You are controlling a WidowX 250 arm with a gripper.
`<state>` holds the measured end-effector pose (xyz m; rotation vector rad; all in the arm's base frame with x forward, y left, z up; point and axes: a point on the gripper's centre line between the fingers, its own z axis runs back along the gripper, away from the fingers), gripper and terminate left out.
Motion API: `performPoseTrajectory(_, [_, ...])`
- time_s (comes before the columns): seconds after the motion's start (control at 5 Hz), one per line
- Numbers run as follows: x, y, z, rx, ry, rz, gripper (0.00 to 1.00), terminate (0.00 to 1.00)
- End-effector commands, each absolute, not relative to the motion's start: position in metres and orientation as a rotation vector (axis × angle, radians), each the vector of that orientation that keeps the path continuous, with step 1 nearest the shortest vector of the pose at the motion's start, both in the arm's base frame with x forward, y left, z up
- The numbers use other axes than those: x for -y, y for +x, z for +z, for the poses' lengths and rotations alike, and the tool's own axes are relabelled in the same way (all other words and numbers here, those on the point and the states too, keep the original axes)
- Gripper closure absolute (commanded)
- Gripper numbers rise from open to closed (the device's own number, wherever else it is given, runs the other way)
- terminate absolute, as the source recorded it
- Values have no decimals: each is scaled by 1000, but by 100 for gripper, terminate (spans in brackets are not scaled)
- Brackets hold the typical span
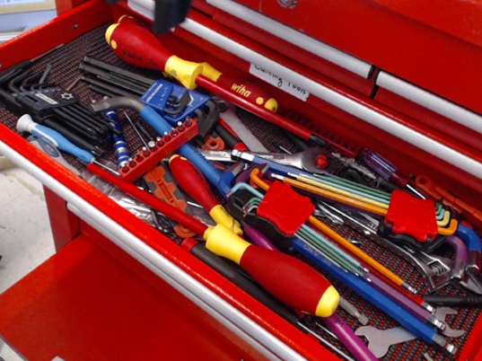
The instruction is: Pick up bit holder
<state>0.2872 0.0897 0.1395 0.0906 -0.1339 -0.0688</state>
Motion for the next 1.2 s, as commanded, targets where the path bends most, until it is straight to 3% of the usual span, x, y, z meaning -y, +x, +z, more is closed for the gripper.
performPoseTrajectory(0.0, [-72, 289, 106, 269, 156, -113, 0, 0])
performPoseTrajectory(0.2, [-81, 297, 88, 275, 206, -156, 0, 0])
performPoseTrajectory(1.0, [-96, 304, 20, 343, 141, -172, 0, 0])
